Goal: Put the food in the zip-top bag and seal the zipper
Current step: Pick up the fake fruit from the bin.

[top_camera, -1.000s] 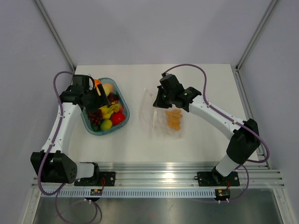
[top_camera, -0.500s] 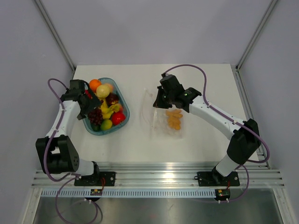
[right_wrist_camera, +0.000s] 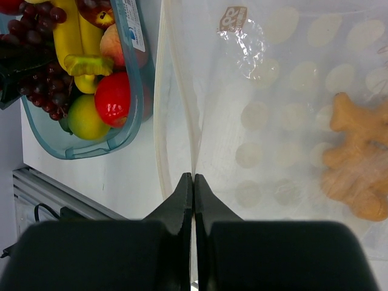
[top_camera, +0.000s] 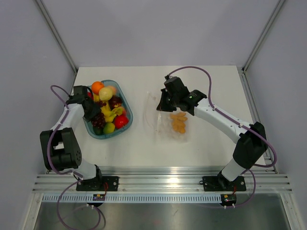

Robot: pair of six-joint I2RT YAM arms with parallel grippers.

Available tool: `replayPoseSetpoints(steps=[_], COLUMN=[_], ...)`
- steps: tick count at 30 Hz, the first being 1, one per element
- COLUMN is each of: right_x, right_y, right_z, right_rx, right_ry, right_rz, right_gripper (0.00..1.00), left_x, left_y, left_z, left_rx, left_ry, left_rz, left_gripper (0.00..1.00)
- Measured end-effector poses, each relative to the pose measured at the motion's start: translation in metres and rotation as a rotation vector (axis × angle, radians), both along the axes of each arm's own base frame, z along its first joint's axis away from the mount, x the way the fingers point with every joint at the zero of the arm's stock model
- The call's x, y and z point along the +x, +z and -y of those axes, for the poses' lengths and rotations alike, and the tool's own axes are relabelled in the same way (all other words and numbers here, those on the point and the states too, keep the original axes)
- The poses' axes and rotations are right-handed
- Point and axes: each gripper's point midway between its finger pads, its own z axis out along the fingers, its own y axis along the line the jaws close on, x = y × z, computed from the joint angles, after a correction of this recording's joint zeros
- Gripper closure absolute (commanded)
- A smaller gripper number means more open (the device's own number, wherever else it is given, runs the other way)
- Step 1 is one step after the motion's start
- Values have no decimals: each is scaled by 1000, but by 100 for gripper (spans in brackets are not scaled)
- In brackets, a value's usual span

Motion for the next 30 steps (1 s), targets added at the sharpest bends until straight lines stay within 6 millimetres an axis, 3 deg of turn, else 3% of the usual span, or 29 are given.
replayPoseSetpoints(steps=[2,8,14,23,30], right_x=[0,0,0,1,8], right_y=[0,0,0,1,9], right_z=[0,0,-1,-2,-12], right_rx=[0,1,4,11,31], right_ry=[1,0,-1,-3,13], right_rz=[0,-1,-2,1,5], right_gripper=[100,100,100,100,100], left_x=[3,-1,-15,-36,-41], left_y=[1,22,60,91,139], left_z=[0,0,2,14,34], left_rx=[-3,5,32,27,-10], left_ry=[7,9,-23,-122,-227], left_rz=[11,62,143,193,331], left_gripper=[66,86,91,92,95])
